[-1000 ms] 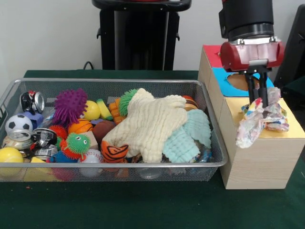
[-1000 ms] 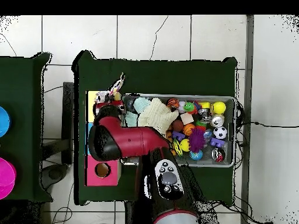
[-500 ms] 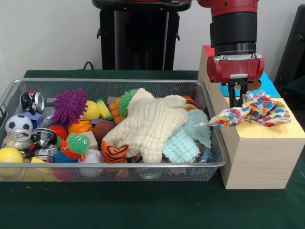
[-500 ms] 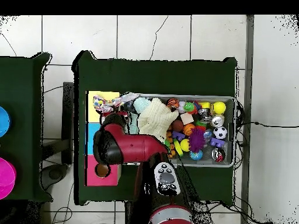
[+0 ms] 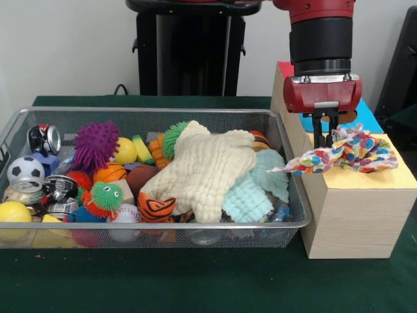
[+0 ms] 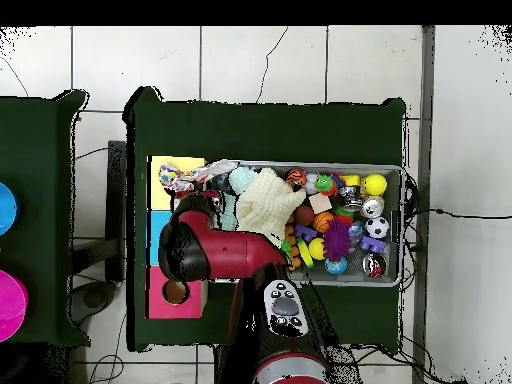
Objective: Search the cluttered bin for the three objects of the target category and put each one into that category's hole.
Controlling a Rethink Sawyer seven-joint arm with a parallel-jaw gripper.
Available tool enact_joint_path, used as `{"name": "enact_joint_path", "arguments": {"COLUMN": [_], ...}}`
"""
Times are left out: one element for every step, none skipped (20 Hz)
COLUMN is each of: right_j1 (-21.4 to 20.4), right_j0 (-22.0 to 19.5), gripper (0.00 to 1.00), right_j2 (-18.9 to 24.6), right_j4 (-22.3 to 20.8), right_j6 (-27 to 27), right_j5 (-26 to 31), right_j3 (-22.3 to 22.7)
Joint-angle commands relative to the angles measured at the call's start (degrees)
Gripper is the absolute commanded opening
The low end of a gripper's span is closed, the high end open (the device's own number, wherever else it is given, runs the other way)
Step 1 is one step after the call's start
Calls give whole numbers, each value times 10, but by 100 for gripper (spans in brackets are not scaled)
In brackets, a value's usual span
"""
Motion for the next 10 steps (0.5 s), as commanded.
{"name": "enact_joint_path", "arguments": {"right_j1": [13,7,4,2,-1,-4,-6,-13,-19,-28], "right_j0": [-4,0,1,3,4,6,7,0,-3,-5], "gripper": [0,0,0,0,0,0,0,0,0,0], "right_j2": [39,40,41,43,46,51,53,66,72,76], "right_j4": [42,48,51,55,58,64,66,68,68,69], "right_j6": [126,123,122,121,120,121,121,127,129,133], "right_j5": [78,93,99,106,113,120,121,113,107,102], "right_j3": [25,22,21,20,18,17,18,26,31,39]}}
